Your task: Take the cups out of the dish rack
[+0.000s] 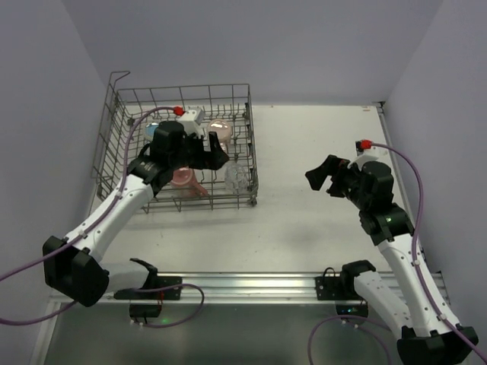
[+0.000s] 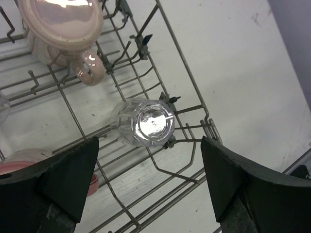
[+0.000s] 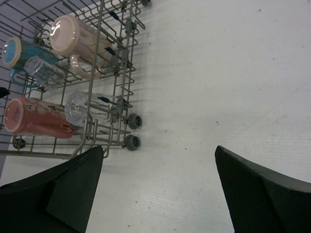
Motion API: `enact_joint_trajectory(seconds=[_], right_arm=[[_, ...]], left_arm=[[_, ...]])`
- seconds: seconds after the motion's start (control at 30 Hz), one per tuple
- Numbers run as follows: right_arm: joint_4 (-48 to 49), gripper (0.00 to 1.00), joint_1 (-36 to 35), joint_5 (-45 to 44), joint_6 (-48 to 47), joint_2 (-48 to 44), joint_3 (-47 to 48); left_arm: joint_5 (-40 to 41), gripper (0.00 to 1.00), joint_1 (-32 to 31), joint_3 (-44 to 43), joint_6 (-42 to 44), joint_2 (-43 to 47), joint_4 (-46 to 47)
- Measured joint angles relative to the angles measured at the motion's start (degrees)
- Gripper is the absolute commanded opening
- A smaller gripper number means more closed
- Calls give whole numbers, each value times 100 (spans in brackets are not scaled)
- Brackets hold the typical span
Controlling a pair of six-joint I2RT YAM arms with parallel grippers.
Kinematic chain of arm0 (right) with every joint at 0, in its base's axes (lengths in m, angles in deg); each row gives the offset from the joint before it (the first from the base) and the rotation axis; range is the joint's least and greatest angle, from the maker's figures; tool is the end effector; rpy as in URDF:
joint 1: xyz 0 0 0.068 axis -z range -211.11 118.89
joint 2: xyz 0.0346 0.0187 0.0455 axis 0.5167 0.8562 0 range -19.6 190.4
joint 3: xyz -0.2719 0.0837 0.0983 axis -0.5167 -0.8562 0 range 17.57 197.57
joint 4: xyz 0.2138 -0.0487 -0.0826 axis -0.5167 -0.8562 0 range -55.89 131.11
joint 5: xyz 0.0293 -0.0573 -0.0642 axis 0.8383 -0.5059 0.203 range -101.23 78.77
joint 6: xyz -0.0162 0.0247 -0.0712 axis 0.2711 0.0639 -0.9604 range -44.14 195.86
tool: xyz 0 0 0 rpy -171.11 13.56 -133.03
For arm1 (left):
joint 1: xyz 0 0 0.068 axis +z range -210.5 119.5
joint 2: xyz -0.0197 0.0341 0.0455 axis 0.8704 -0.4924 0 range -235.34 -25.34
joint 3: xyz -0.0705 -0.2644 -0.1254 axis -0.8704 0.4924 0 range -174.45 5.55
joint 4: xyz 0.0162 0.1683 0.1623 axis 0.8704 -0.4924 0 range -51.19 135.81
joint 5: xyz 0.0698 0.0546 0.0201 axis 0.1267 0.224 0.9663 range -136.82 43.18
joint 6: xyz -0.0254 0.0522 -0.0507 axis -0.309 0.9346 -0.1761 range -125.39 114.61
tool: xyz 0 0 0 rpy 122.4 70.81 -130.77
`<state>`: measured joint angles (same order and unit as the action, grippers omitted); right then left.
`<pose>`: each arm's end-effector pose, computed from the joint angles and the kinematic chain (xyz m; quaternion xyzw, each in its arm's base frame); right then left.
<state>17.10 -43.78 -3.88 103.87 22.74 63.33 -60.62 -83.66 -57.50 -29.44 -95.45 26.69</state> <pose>0.1400 0.0400 0.3347 0.0733 0.8180 0.2469 0.5144 0.2379 -0.1187 0.3613 0.0570 0.8432 -0.3037 0.4400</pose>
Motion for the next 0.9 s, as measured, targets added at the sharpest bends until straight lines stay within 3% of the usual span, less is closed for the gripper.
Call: enact_joint_trajectory(seconds=[0.3,0.9], right_arm=[[-219,99,0,-149,-15,72,26],[-238,99,0,-195,-17,63,26]], left_arm=[[1150,87,-798,-828,136,-1292,-660],[2529,85,-1567,-1176,219,-2168,-977]])
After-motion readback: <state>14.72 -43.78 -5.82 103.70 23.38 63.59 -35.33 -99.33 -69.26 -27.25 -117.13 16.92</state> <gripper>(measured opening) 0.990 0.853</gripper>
